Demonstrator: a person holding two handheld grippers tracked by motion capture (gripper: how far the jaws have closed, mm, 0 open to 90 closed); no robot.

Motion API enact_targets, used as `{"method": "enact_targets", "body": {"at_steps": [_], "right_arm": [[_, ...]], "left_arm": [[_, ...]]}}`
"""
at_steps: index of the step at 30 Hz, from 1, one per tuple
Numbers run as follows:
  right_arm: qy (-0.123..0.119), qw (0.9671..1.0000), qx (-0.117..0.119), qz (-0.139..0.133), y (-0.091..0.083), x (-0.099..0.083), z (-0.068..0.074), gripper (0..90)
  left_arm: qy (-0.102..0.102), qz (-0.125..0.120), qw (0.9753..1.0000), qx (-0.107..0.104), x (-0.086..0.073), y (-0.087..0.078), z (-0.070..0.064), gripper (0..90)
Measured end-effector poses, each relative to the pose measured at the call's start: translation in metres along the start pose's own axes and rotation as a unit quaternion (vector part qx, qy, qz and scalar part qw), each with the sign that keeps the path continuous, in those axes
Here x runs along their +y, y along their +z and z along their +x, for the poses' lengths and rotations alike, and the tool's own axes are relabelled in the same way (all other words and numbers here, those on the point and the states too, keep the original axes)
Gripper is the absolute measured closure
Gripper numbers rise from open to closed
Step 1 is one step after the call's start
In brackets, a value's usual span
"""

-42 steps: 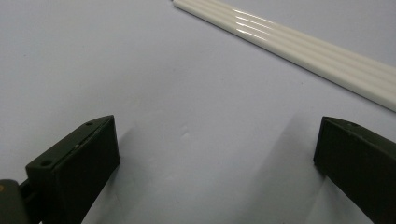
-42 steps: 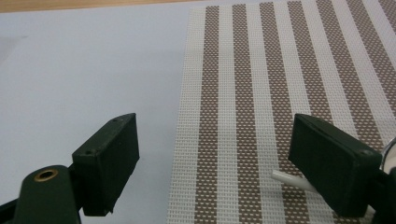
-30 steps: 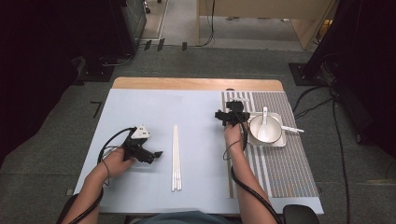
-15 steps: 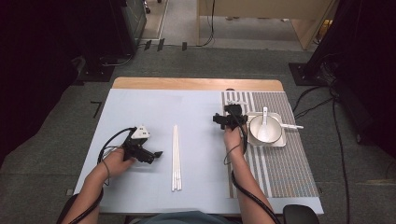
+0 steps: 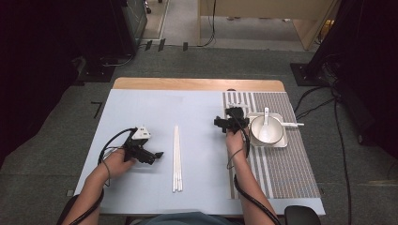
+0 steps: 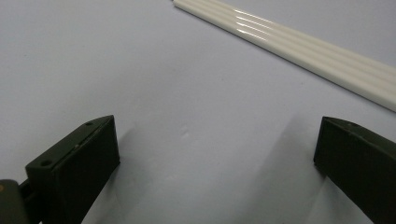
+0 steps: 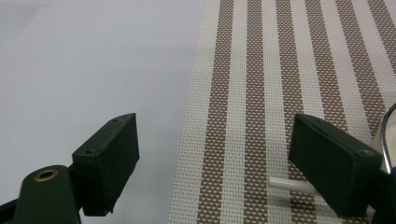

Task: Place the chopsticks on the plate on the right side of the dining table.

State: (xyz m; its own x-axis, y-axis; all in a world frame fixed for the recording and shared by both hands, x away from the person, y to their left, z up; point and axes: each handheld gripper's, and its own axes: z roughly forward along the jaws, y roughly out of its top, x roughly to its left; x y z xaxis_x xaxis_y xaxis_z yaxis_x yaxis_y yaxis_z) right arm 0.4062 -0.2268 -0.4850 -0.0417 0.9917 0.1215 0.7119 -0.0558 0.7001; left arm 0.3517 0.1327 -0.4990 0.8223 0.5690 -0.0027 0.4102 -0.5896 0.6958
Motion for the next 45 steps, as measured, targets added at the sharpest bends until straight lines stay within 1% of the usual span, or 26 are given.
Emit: {"method": "enact_targets", "body": {"at_steps": [4, 6, 8, 11, 14, 17, 20, 24, 27, 40, 41, 45], "right_arm": [[-0.004, 1.0000, 0.001, 0.001, 0.000, -0.001, 0.000, 16.1], [-0.013, 0.9999, 0.001, -0.012, -0.002, 0.000, 0.003, 16.0], [-0.026, 0.9995, 0.008, -0.015, -0.005, 0.000, 0.008, 16.1], [-0.034, 0.9989, 0.030, -0.013, -0.007, -0.002, 0.021, 16.1], [-0.047, 0.9981, 0.038, -0.009, -0.008, -0.007, 0.031, 16.1], [-0.051, 0.9979, 0.041, -0.003, -0.005, -0.013, 0.034, 16.1], [-0.049, 0.9981, 0.036, 0.003, -0.002, -0.016, 0.031, 16.1], [-0.038, 0.9989, 0.028, 0.002, -0.001, -0.016, 0.023, 16.2], [-0.035, 0.9992, 0.022, 0.000, -0.002, -0.015, 0.019, 16.2], [-0.028, 0.9994, 0.021, -0.001, -0.006, -0.015, 0.012, 16.2], [-0.024, 0.9995, 0.020, -0.002, -0.007, -0.015, 0.011, 16.2], [-0.027, 0.9995, 0.016, -0.001, -0.008, -0.014, 0.008, 16.2]], "left_arm": [[0.000, 0.000, 1.0000, 0.000, 0.000, 0.000, 0.000, 0.0], [-0.001, 0.000, 1.0000, 0.000, 0.000, 0.000, 0.000, 0.0], [-0.001, 0.000, 1.0000, 0.000, 0.000, 0.000, 0.000, 0.0], [0.000, 0.001, 1.0000, 0.000, 0.000, 0.000, 0.000, 0.0], [0.000, 0.001, 1.0000, 0.000, 0.000, 0.000, 0.000, 0.0], [0.000, 0.001, 1.0000, 0.000, 0.000, 0.000, 0.000, 0.0], [0.000, 0.001, 1.0000, 0.000, 0.000, 0.000, 0.000, 0.0], [0.000, 0.001, 1.0000, 0.000, 0.000, 0.000, 0.000, 0.0], [0.000, 0.001, 1.0000, 0.000, 0.000, 0.000, 0.000, 0.0], [-0.001, 0.001, 1.0000, 0.001, 0.000, 0.000, 0.000, 0.0], [-0.001, 0.001, 1.0000, 0.001, 0.000, 0.000, 0.000, 0.0], [-0.001, 0.000, 1.0000, 0.001, 0.000, 0.000, 0.000, 0.0]]}}
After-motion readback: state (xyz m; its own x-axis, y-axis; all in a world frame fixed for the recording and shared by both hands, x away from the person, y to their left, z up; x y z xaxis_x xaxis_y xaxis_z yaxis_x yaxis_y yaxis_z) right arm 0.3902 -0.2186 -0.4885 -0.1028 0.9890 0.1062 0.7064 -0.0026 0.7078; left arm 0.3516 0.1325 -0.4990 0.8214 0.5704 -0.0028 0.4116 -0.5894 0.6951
